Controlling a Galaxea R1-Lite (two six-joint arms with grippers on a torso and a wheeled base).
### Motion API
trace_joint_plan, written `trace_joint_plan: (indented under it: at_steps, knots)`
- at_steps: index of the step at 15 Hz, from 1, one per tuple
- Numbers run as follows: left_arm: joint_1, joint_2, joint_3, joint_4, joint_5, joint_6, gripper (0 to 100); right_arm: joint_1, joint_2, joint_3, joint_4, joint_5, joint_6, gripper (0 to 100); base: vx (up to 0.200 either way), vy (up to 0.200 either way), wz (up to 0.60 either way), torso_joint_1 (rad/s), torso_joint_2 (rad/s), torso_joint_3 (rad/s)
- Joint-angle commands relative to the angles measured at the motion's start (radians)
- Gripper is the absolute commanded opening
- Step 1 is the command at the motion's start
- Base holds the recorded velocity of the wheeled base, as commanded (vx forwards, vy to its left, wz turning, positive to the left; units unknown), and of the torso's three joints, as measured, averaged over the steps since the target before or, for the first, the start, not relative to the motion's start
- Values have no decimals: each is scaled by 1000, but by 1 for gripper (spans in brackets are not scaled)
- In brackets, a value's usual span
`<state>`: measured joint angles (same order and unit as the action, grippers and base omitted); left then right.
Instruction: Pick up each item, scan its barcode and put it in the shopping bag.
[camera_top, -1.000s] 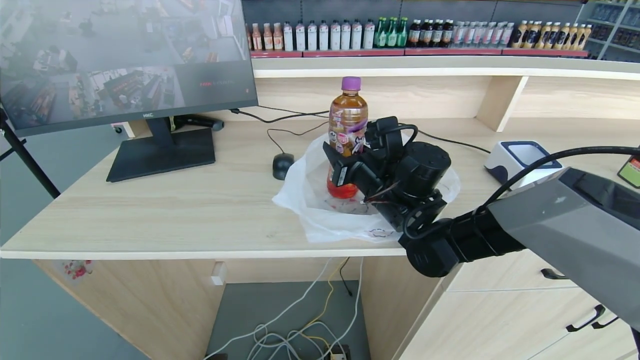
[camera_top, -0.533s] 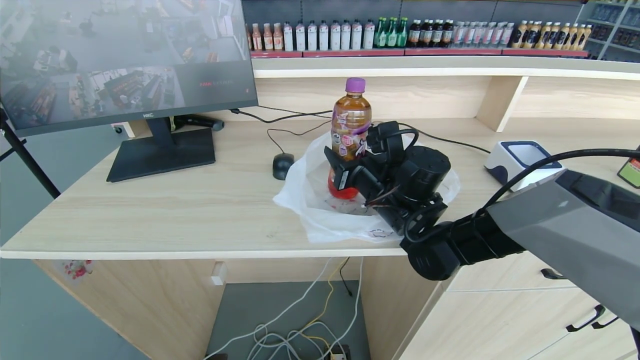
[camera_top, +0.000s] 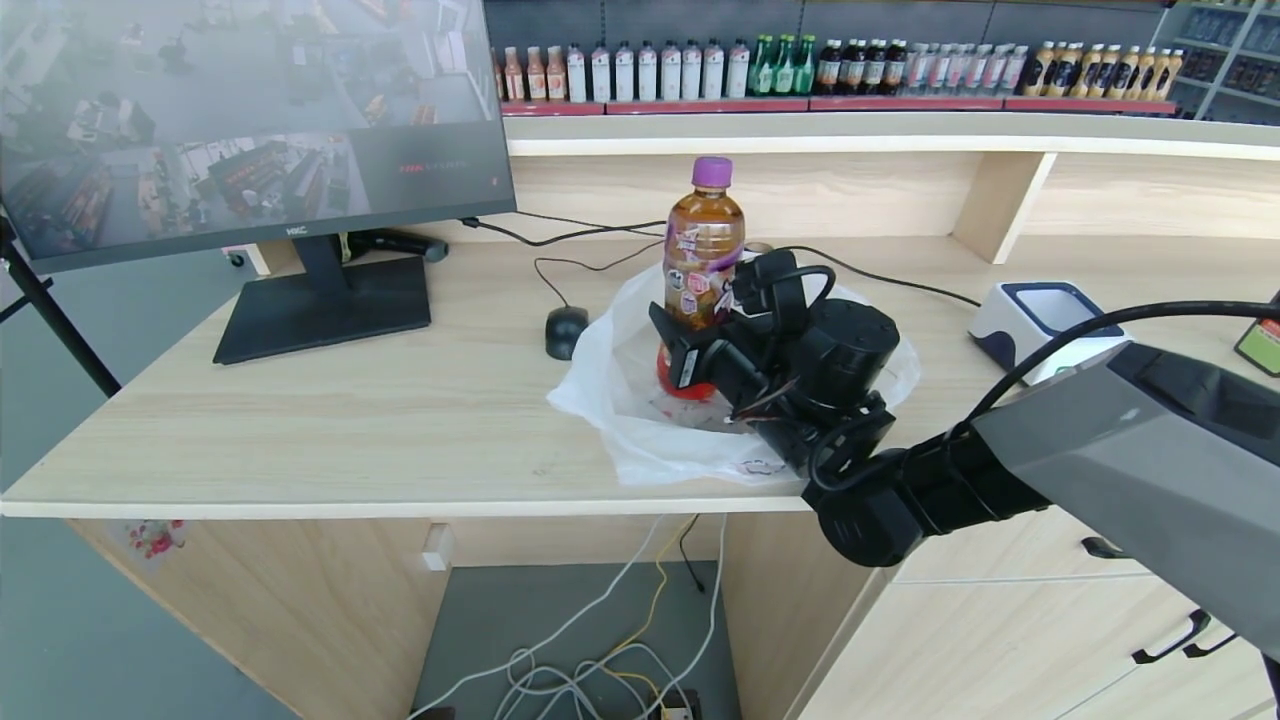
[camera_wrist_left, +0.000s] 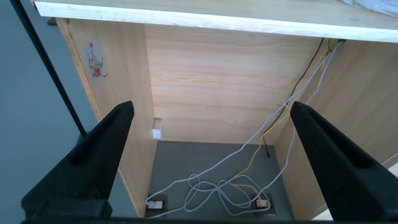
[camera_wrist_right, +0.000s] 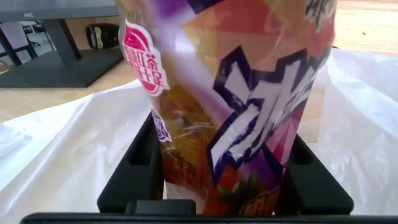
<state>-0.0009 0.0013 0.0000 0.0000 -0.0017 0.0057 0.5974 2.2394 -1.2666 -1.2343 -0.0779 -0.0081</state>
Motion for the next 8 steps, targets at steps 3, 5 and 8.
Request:
trace_joint_plan:
  at_steps: [3,5,8]
  knots:
    - [-1,0,0,0,0,0,100,-1,-1,24,-16,1,2,100,0,0,0,0,0,0]
    - [-1,0,0,0,0,0,100,-1,-4,32,-48,-3,0,100,0,0,0,0,0,0]
    - [-1,0,0,0,0,0,100,-1,-24,33,-59,-3,-3,100,0,0,0,0,0,0]
